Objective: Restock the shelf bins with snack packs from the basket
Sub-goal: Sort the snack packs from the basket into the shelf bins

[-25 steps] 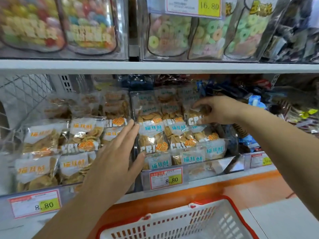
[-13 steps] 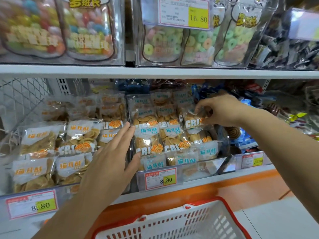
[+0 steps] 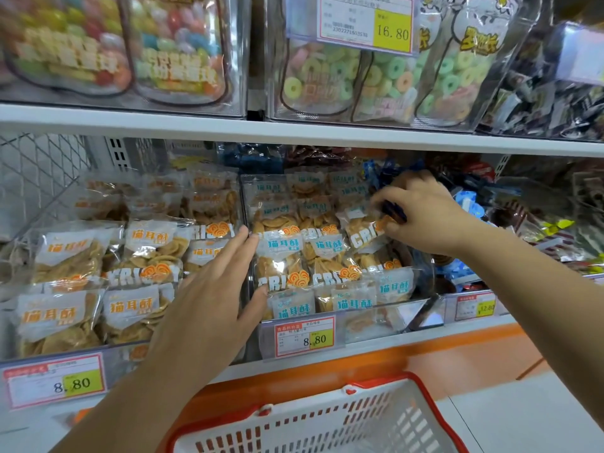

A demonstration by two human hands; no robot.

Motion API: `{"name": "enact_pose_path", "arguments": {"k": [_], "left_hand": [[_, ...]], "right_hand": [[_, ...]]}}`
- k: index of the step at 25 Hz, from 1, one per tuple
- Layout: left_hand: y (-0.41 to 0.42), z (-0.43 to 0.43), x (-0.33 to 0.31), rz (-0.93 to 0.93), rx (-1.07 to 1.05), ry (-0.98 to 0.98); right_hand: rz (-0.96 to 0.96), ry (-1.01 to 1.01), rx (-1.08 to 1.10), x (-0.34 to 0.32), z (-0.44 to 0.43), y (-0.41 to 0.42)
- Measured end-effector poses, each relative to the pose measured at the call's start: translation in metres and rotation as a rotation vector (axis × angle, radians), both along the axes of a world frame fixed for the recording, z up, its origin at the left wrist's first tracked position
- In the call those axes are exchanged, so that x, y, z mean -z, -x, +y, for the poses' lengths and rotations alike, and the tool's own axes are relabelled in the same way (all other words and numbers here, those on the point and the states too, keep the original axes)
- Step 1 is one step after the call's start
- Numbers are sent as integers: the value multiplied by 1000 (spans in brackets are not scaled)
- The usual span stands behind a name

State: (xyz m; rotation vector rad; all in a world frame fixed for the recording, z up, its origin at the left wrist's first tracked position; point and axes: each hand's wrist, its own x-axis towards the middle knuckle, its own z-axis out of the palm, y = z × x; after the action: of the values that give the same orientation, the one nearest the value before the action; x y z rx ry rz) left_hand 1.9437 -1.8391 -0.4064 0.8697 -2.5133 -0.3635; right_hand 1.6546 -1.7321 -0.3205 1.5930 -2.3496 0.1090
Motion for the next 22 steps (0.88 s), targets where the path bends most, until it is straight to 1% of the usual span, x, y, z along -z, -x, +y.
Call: {"name": "enact_pose_path", "arguments": {"k": [2, 4, 7, 10, 12, 13, 14, 16, 17, 18, 19, 20, 21, 22], "left_hand": [[0, 0, -1, 5, 4, -6], [0, -1, 0, -1, 3, -6], [0, -1, -1, 2, 14, -2], [1, -3, 0, -6, 23, -5], [0, -2, 3, 23, 12, 20], [-2, 0, 3, 65, -1, 80], [-6, 6, 2, 142, -2, 160], [-14, 29, 6, 351, 91, 227], [-19, 47, 18, 403, 177, 224], [-22, 65, 38, 381, 251, 176], [-26, 85, 65, 283, 283, 56], [-30, 102, 93, 147, 261, -129], [-34, 115, 128, -13, 180, -344], [-39, 126, 163, -162, 62, -559]], "right_hand": [[19, -57, -4, 5, -4, -2], [-34, -111, 31, 13, -8, 1], [-105, -90, 62, 23, -8, 6], [-80, -131, 75, 23, -11, 3], [-64, -139, 97, 17, -9, -2], [-76, -57, 68, 16, -1, -9], [-104, 107, 7, 17, 10, -22], [-190, 568, -174, 38, 43, -63], [-239, 756, -224, 61, 61, -90], [-299, 860, -219, 93, 74, -113], [-399, 860, -168, 131, 84, -135], [-521, 771, -91, 172, 90, -152], [-674, 587, -3, 214, 93, -163], [-834, 336, 103, 254, 96, -172]]}}
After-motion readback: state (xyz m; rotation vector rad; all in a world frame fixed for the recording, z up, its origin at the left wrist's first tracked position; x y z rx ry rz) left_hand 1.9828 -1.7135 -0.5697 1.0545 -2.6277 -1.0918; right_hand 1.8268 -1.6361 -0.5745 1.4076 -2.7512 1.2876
